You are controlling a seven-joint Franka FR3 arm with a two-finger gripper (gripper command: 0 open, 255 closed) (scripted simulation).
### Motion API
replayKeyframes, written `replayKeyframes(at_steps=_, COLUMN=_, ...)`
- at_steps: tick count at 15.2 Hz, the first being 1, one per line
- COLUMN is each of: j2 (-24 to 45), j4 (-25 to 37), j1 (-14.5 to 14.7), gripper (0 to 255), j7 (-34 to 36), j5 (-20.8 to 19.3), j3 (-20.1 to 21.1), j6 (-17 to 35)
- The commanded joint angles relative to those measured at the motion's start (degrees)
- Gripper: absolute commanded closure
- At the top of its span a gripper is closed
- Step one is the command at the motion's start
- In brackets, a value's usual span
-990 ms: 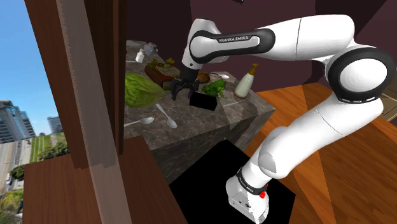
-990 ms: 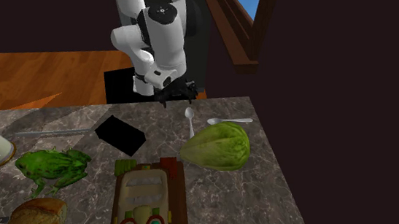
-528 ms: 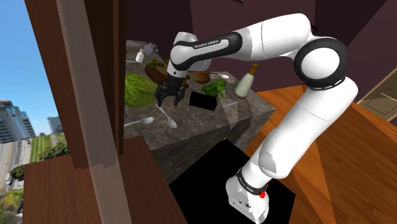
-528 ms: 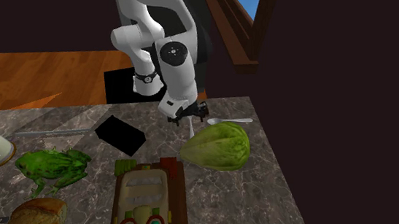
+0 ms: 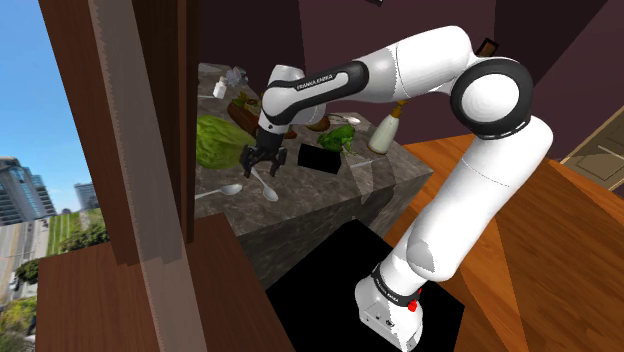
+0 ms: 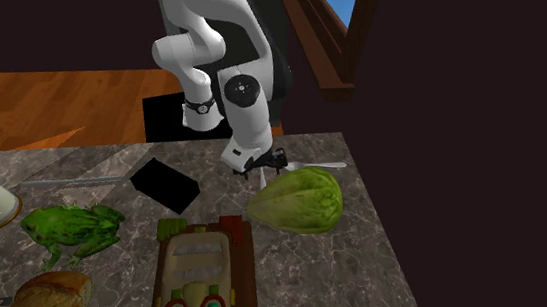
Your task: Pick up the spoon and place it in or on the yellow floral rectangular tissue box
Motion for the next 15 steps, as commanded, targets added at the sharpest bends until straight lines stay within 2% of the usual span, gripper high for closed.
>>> replayKeyframes(at_steps=1, j2=0.12, j4=-0.09, j1=-0.01, gripper=0, j7=-0.08, j5=0.04, j3=-0.01, j6=0.23)
replayKeyframes(at_steps=6, j2=0.12, j4=-0.09, j1=-0.01, gripper=0, j7=-0.07, j5=0.04, j3=-0.01, j6=0.23)
replayKeyframes(at_steps=7, j2=0.12, j4=-0.09, j1=-0.01, gripper=255, j7=-0.07, j5=0.04, j3=-0.01, j6=0.23)
replayKeyframes(at_steps=15, j2=0.21, j4=0.00, j1=0.00, gripper=255, j7=-0.06, j5=0.04, j3=0.00, j6=0.24)
